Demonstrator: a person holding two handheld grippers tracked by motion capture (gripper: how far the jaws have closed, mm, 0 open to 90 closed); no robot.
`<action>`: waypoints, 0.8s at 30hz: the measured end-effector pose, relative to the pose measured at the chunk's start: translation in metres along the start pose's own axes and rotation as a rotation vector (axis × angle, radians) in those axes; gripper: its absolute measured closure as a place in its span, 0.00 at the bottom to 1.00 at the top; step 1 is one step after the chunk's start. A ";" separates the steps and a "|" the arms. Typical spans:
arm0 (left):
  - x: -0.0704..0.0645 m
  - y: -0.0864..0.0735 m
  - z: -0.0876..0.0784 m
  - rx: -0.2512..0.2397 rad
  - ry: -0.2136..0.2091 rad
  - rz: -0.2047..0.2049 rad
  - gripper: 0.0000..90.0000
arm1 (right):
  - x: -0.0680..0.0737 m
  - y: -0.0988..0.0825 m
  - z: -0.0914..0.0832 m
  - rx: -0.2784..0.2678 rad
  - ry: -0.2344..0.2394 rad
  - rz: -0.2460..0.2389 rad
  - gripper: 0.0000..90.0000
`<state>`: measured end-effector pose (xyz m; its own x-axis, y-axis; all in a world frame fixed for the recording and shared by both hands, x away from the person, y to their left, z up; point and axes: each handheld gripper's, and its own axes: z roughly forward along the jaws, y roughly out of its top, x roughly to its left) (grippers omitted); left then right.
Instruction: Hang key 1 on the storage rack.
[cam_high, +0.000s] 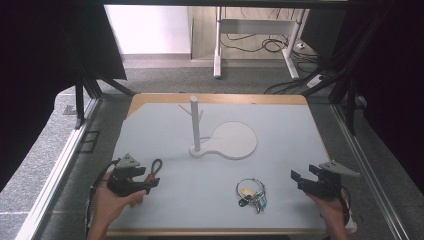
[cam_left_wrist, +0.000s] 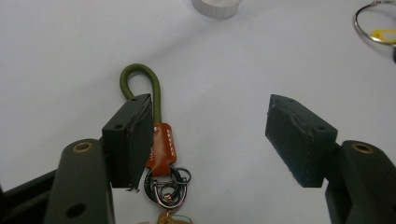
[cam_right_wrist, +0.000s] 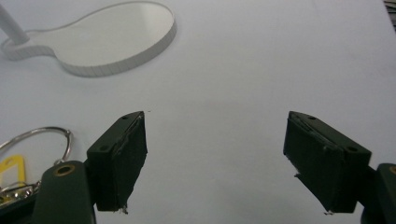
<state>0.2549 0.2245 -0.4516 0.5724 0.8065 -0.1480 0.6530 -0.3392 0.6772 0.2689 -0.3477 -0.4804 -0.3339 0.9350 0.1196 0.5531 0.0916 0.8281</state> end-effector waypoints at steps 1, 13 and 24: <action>0.000 0.000 -0.002 -0.006 -0.003 -0.007 0.37 | 0.000 0.001 -0.001 -0.009 0.003 0.010 0.25; -0.017 0.020 -0.003 0.005 0.011 0.007 0.38 | 0.004 0.001 0.004 -0.061 0.042 -0.060 0.31; -0.012 0.022 -0.018 0.124 0.029 -0.036 0.46 | 0.007 0.000 0.003 -0.063 0.041 -0.096 0.32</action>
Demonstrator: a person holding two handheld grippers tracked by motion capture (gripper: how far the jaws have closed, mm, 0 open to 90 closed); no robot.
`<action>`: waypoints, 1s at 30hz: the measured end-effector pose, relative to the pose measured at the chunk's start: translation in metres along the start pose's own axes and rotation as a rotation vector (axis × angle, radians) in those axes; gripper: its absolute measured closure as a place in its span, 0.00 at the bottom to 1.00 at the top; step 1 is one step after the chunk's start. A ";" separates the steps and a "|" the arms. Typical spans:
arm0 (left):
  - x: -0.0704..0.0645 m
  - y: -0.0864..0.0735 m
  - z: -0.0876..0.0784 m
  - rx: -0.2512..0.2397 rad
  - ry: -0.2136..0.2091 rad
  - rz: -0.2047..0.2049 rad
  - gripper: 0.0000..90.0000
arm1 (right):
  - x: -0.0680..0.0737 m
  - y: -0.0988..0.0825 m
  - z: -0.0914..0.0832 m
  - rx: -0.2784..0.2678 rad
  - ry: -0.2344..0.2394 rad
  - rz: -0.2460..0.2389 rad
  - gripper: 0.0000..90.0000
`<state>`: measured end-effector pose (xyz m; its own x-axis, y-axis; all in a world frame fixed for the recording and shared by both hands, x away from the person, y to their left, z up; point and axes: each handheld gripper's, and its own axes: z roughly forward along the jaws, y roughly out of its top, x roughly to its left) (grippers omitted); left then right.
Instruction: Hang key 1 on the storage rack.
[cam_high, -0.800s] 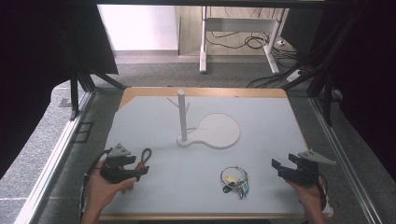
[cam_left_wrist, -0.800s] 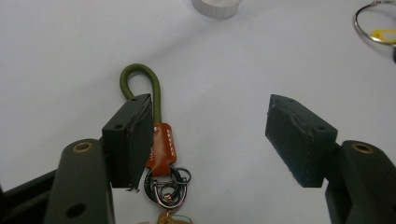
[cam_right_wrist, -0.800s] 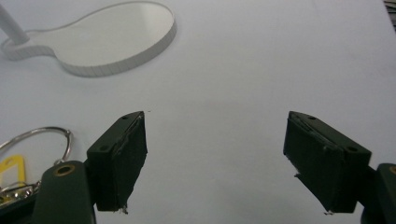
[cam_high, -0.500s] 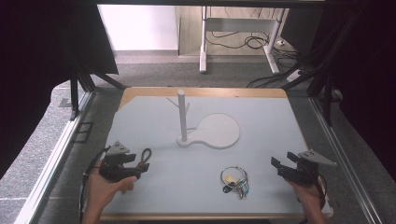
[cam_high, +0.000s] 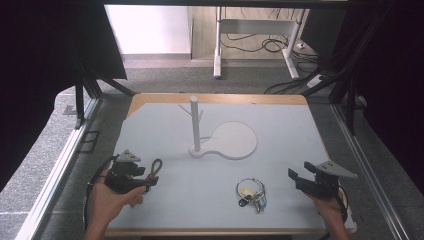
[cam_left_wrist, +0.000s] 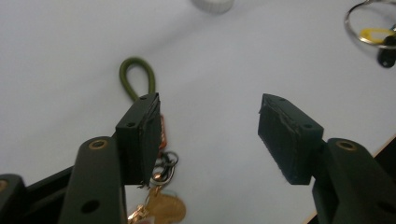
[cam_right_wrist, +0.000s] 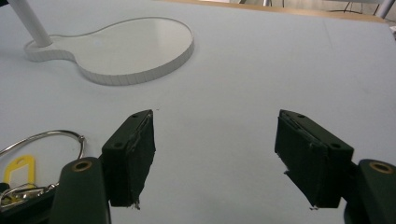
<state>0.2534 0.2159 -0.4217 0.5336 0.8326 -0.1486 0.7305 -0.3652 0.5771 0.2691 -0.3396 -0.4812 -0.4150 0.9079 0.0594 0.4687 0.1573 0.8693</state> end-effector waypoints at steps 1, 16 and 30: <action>0.004 0.002 0.005 0.045 0.022 -0.002 0.47 | 0.002 -0.002 0.002 0.011 0.001 -0.004 0.32; 0.022 0.022 0.062 0.280 0.070 0.024 0.54 | -0.002 -0.007 -0.008 0.016 -0.044 0.007 0.32; 0.034 0.014 0.079 0.373 0.102 0.006 0.61 | 0.002 -0.010 -0.008 0.030 -0.053 -0.003 0.32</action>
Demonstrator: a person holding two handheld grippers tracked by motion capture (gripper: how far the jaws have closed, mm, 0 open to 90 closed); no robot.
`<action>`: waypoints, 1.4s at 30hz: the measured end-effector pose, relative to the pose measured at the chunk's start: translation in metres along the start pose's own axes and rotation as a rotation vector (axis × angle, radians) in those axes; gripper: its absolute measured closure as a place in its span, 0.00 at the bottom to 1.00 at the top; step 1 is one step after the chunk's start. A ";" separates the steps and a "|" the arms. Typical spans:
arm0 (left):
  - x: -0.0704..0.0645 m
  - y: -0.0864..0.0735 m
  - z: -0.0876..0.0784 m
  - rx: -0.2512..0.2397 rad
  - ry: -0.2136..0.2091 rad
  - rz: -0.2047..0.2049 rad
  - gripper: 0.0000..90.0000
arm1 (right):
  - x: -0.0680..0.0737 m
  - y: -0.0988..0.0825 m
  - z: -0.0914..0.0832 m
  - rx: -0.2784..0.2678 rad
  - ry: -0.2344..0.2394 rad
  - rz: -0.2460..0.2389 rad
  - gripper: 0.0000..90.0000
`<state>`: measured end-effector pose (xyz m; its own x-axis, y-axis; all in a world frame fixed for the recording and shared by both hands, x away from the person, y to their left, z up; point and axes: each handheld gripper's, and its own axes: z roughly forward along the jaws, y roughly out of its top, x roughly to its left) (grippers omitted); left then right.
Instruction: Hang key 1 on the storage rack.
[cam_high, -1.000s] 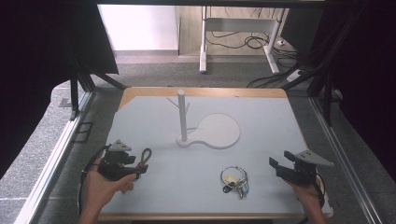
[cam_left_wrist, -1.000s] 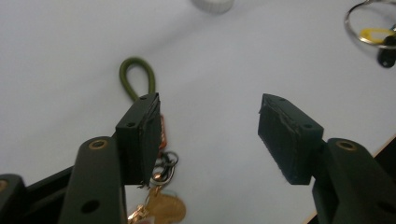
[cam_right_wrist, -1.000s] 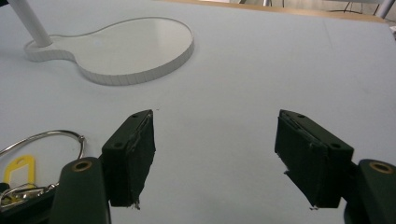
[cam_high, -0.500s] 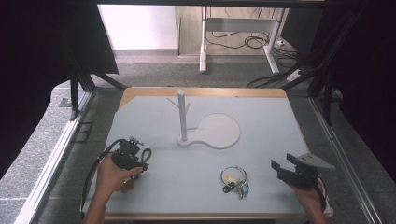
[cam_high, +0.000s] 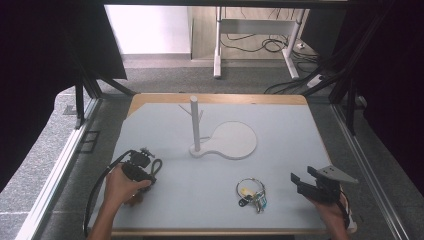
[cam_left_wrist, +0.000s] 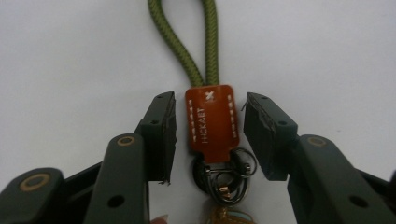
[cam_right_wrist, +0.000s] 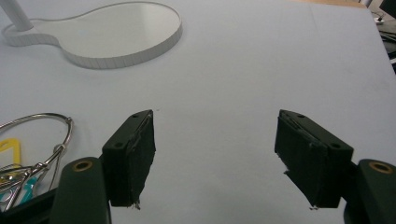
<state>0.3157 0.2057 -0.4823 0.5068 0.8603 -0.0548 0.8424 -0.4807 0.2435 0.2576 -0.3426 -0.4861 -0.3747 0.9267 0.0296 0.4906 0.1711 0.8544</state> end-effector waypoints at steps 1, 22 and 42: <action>0.000 0.000 0.000 0.000 0.000 0.000 0.62 | 0.000 0.000 0.000 0.000 0.000 0.000 0.32; -0.009 0.002 0.001 0.003 0.028 0.004 0.74 | 0.001 0.000 0.004 0.014 -0.002 -0.002 0.32; 0.009 -0.021 -0.062 -0.298 -0.131 0.004 0.74 | -0.005 -0.003 0.002 -0.007 -0.033 0.036 0.33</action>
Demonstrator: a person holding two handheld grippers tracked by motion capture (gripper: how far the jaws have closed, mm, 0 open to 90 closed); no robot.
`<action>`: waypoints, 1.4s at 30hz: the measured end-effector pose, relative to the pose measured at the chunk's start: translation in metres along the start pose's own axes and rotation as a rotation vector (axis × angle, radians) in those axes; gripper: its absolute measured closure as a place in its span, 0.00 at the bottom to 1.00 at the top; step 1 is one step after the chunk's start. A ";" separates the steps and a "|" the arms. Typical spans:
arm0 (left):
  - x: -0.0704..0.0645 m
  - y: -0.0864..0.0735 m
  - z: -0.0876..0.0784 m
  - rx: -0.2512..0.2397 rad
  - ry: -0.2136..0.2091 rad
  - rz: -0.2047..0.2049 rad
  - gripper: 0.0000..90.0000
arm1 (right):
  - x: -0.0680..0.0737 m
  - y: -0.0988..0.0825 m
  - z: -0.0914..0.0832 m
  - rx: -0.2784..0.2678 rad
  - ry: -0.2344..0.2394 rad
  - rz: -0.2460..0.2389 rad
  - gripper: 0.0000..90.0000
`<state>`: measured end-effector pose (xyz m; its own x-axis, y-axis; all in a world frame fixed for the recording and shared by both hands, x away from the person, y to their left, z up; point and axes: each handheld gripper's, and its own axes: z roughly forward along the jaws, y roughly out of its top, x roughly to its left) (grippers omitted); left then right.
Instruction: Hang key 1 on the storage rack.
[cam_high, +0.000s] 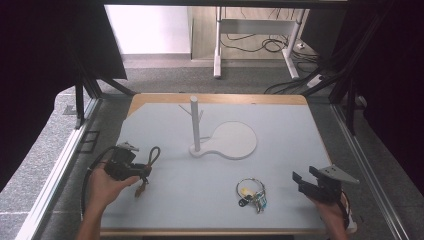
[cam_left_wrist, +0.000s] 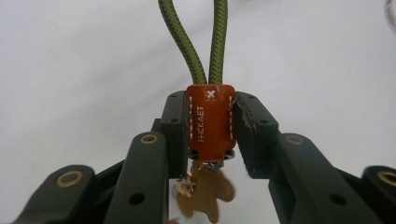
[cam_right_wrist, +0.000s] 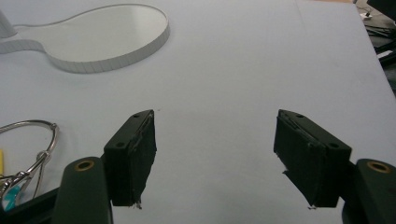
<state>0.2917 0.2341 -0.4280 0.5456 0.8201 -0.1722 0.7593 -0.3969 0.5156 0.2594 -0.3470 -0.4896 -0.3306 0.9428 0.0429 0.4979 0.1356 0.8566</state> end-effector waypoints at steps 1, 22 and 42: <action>0.000 0.000 0.000 0.000 0.000 0.000 0.74 | 0.000 0.000 0.000 0.000 0.000 0.000 0.33; 0.008 0.023 -0.019 -0.032 -0.055 0.011 0.74 | -0.002 -0.001 0.001 0.003 0.005 0.014 0.33; 0.018 0.062 -0.038 -0.013 -0.073 0.050 0.74 | -0.004 0.000 0.000 0.000 0.002 0.018 0.33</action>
<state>0.3350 0.2401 -0.3668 0.6073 0.7671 -0.2071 0.7265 -0.4306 0.5356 0.2606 -0.3504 -0.4904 -0.3234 0.9444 0.0600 0.5043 0.1184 0.8554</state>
